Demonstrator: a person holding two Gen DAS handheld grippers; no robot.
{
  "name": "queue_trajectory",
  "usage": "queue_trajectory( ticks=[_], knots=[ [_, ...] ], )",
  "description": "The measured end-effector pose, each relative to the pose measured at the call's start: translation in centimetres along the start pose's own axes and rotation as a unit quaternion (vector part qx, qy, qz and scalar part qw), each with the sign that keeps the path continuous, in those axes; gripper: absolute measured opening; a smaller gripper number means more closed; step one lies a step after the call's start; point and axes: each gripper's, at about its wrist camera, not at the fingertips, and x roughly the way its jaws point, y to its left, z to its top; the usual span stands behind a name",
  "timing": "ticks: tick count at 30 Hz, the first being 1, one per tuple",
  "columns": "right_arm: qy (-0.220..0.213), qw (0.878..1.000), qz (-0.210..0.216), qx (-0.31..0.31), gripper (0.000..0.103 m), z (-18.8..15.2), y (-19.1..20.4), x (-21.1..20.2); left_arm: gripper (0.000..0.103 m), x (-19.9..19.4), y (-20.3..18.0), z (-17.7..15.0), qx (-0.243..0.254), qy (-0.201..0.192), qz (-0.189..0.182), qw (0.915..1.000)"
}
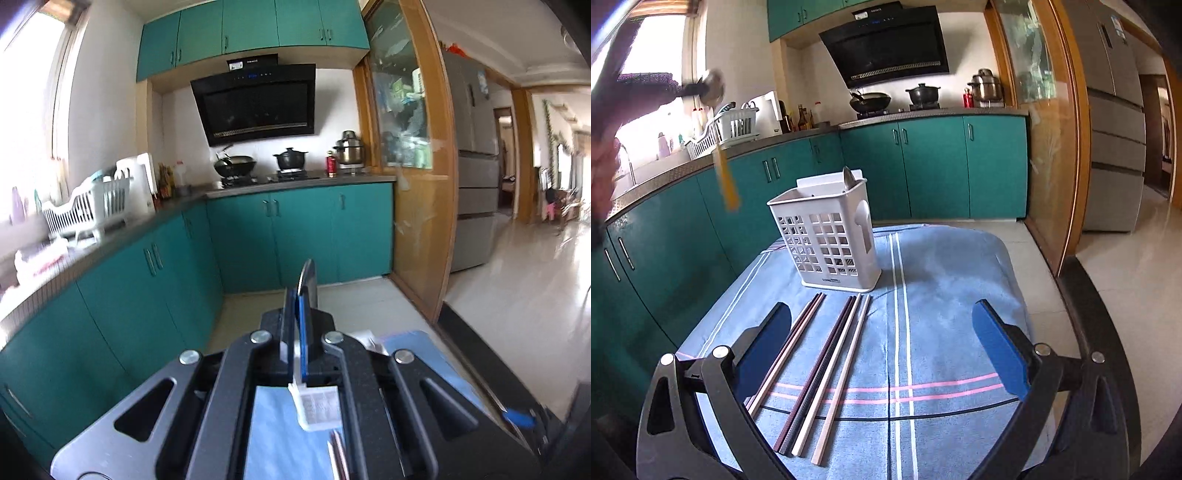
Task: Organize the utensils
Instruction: 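Carry the gold-handled spoon over the white caddy and release it with the left tool, then lower the left tool onto the chopsticks and grasp a white chopstick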
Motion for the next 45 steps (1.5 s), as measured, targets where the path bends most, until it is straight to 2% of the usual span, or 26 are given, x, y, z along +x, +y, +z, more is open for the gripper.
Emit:
queue_trajectory(
  ticks=[3, 7, 9, 13, 17, 19, 20, 21, 22, 23, 28, 32, 34, 37, 41, 45],
  knots=[
    [-0.002, 1.000, 0.004, 0.003, 0.096, 0.0, -0.1, 0.0, 0.002, 3.9, -0.5, 2.1, 0.010, 0.003, 0.018, 0.9998],
    [0.002, 1.000, 0.006, 0.008, 0.096, 0.1, -0.5, 0.3, 0.002, 8.4, -0.8, 1.4, 0.022, 0.008, 0.055, 0.9982],
    [0.001, 1.000, 0.007, 0.011, 0.096, 0.1, -0.7, 0.3, 0.002, 10.0, -1.0, 0.4, 0.029, 0.017, 0.069, 0.9971],
    [-0.001, 1.000, 0.008, 0.016, 0.096, 0.3, -1.2, 0.1, 0.002, 13.0, -1.8, -4.5, 0.046, 0.041, 0.093, 0.9938],
    [0.002, 1.000, 0.009, 0.017, 0.096, 0.5, -1.3, 0.4, 0.003, 14.2, -2.1, -8.5, 0.038, 0.088, 0.074, 0.9926],
    [0.005, 1.000, 0.010, 0.014, 0.096, 0.5, -1.1, 0.5, 0.014, 13.8, -1.8, -9.8, 0.030, 0.092, 0.070, 0.9928],
    [0.004, 1.000, 0.010, 0.012, 0.096, 0.5, -1.0, 0.5, 0.025, 13.1, -1.4, -10.3, 0.016, 0.096, 0.063, 0.9932],
    [0.004, 1.000, 0.010, 0.011, 0.096, 0.5, -0.9, 0.5, 0.054, 12.6, -1.0, -10.6, 0.008, 0.095, 0.057, 0.9938],
    [0.004, 1.000, 0.009, 0.009, 0.096, 0.5, -0.8, 0.5, 0.074, 11.0, -0.5, -10.7, -0.008, 0.084, 0.047, 0.9953],
    [0.004, 1.000, 0.008, 0.009, 0.096, 0.5, -0.8, 0.5, 0.078, 9.3, -0.2, -10.6, -0.021, 0.075, 0.043, 0.9960],
    [0.003, 1.000, -0.001, 0.005, 0.096, 0.4, -0.9, 0.3, 0.093, 1.0, 0.4, -12.6, -0.074, 0.059, 0.008, 0.9955],
    [0.009, 1.000, -0.013, -0.005, 0.096, -0.1, -0.4, 0.5, 0.093, -3.0, -0.1, -17.1, -0.088, 0.085, 0.005, 0.9925],
    [0.010, 1.000, -0.019, -0.012, 0.096, -0.3, 0.0, 0.4, 0.093, -3.5, 0.0, -19.9, -0.109, 0.111, -0.007, 0.9878],
    [0.011, 0.999, -0.027, -0.022, 0.096, -0.7, 0.7, 0.3, 0.093, -3.3, 0.0, -22.1, -0.124, 0.143, -0.018, 0.9818],
    [0.003, 0.999, -0.035, -0.032, 0.096, -1.0, 1.6, 0.0, 0.093, -3.7, -0.4, -22.5, -0.097, 0.136, 0.003, 0.9860],
    [0.004, 0.998, -0.043, -0.038, 0.096, -1.0, 2.0, 0.1, 0.093, -3.9, 0.0, -22.3, -0.117, 0.142, -0.021, 0.9828]
  ],
)
